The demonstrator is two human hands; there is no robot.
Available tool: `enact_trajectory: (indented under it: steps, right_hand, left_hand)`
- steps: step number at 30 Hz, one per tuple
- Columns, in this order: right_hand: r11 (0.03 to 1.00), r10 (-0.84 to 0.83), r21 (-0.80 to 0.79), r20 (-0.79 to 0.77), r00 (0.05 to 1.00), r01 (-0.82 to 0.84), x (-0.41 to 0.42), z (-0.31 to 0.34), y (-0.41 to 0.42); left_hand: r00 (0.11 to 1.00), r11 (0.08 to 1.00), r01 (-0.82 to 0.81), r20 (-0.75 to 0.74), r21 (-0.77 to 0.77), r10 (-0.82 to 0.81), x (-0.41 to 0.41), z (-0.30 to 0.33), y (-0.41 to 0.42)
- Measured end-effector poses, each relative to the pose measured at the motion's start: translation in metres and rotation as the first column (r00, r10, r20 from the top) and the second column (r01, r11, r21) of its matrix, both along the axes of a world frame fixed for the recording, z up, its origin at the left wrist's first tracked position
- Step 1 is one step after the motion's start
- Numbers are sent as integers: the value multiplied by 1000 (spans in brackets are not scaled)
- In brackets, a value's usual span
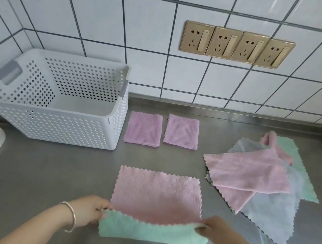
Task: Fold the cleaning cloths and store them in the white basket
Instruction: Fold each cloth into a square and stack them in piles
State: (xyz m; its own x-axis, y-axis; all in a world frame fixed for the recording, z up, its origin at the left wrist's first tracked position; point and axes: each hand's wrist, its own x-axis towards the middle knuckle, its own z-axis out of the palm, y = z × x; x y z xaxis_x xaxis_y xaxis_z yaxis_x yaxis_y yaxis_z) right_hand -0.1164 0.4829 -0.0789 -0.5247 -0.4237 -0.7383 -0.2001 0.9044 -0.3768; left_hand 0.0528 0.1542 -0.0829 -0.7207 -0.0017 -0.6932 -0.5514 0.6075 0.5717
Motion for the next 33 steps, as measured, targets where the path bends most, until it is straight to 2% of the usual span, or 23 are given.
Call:
enact_trajectory:
  steps: [2, 3, 5, 7, 10, 13, 21, 33]
  right_hand:
    - [958, -249, -139, 34, 968, 251, -10, -2, -6]
    - [899, -374, -211, 84, 924, 383, -14, -5, -10]
    - [756, -551, -299, 190, 813, 582, -19, -12, -19]
    - [707, -621, -306, 162, 767, 638, -25, -22, -27]
    - [692, -677, -298, 51, 734, 658, -33, -35, -36]
    - [701, -682, -313, -33, 731, 640, -37, -43, -41]
    - [798, -580, -331, -199, 790, 503, -51, -49, -51]
    - [807, -580, -348, -313, 752, 478, -44, -54, -54]
  left_hand:
    - [969, 972, -235, -73, 15, 236, -13, -3, -3]
    - [937, 944, -329, -115, 17, 329, -21, -5, -3]
    - [900, 913, -407, -188, -35, 394, -36, -15, -2]
    - [868, 881, -470, -213, -63, 448, -52, -25, 2]
    - [801, 813, -582, -199, -38, 564, -71, -36, 6]
    - [778, 784, -613, -251, -98, 576, -83, -50, 4]
    - [869, 786, -494, -252, -371, 427, -99, -60, -1]
    - [875, 751, -478, -320, -455, 363, -90, -63, 6]
